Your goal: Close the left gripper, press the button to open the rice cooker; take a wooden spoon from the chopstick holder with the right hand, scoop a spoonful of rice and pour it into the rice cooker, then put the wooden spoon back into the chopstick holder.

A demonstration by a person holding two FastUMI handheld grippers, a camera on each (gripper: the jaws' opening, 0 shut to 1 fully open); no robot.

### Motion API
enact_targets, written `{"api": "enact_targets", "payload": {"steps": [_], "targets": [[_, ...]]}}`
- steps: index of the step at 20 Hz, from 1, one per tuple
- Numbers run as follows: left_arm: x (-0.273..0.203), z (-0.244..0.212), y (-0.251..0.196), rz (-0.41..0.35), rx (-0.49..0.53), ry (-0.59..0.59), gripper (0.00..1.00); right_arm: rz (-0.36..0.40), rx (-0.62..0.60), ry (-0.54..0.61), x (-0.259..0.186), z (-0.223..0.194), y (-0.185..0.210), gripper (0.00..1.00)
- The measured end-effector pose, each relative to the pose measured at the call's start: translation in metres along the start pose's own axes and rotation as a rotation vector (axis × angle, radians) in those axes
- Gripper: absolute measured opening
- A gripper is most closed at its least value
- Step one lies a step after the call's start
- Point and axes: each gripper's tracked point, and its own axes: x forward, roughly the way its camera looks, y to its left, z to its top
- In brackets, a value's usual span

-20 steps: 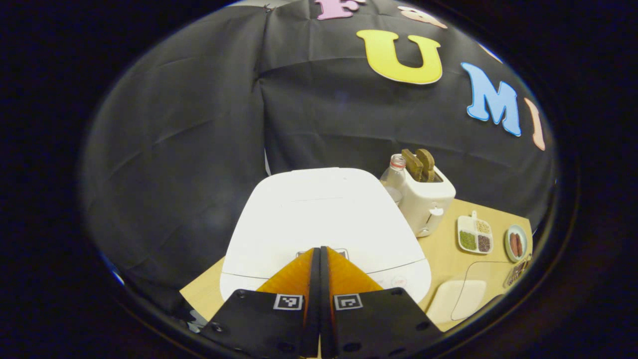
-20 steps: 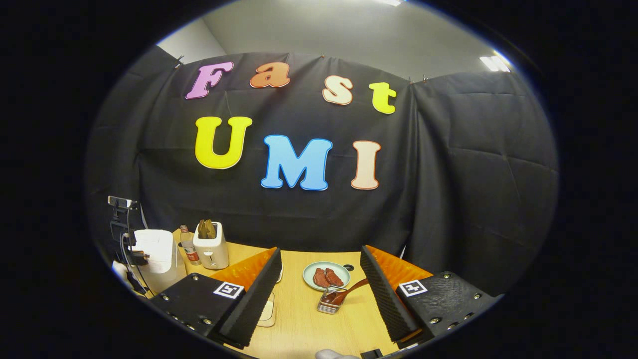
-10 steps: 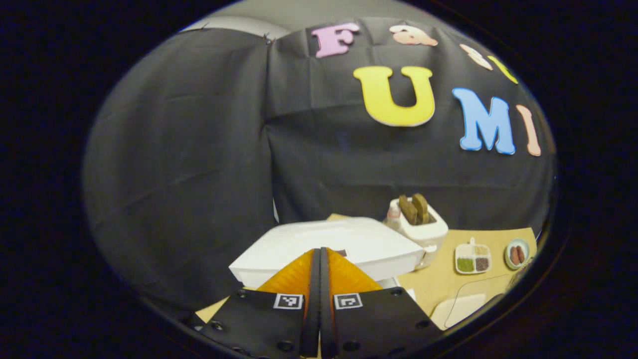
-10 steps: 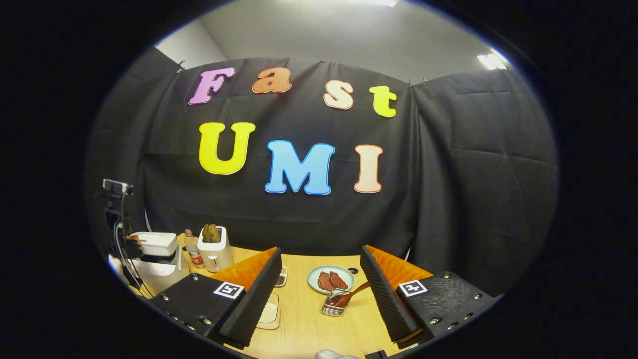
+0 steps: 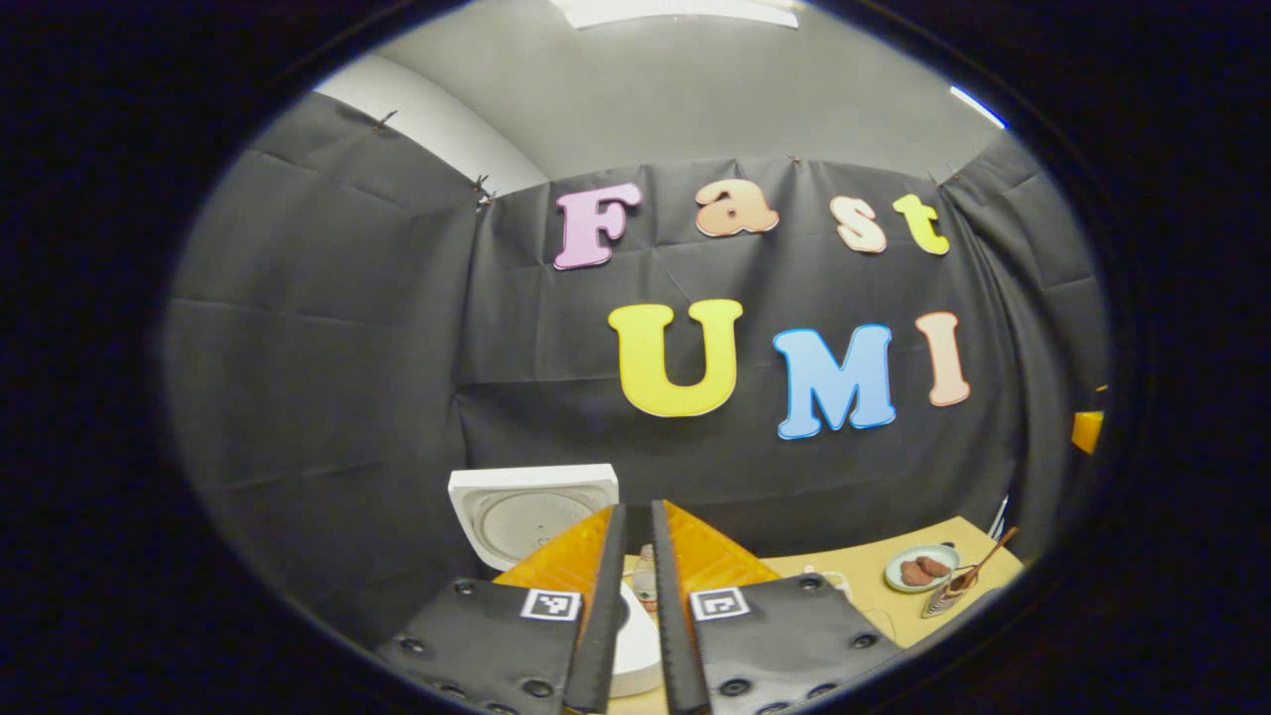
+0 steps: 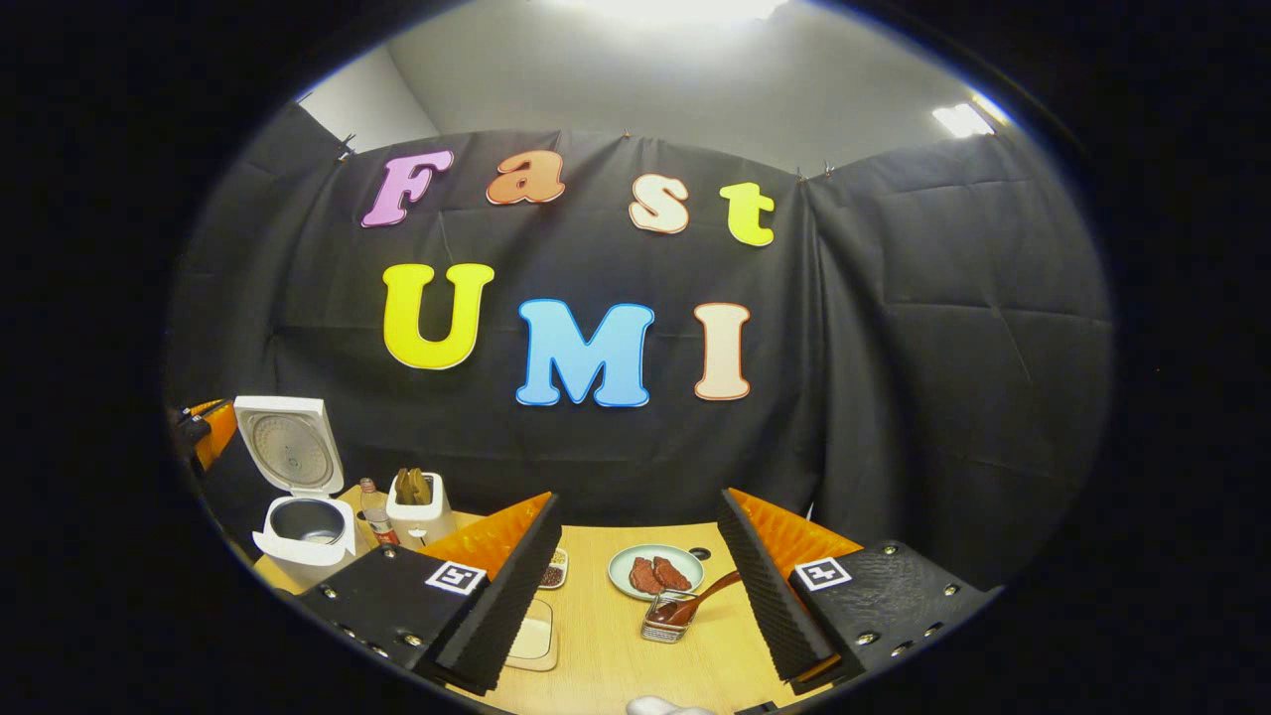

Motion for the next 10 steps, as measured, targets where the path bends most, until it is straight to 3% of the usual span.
{"api": "enact_targets", "payload": {"steps": [7, 10], "targets": [[-0.019, 0.002, -0.02, -0.07, -0.061, -0.004, 0.99, -0.014, 0.019, -0.009, 0.0, -0.016, 0.0, 0.97], [-0.02, 0.004, -0.026, -0.093, -0.073, -0.017, 0.99, -0.012, 0.025, 0.0, 0.001, -0.025, -0.001, 0.97]]}}
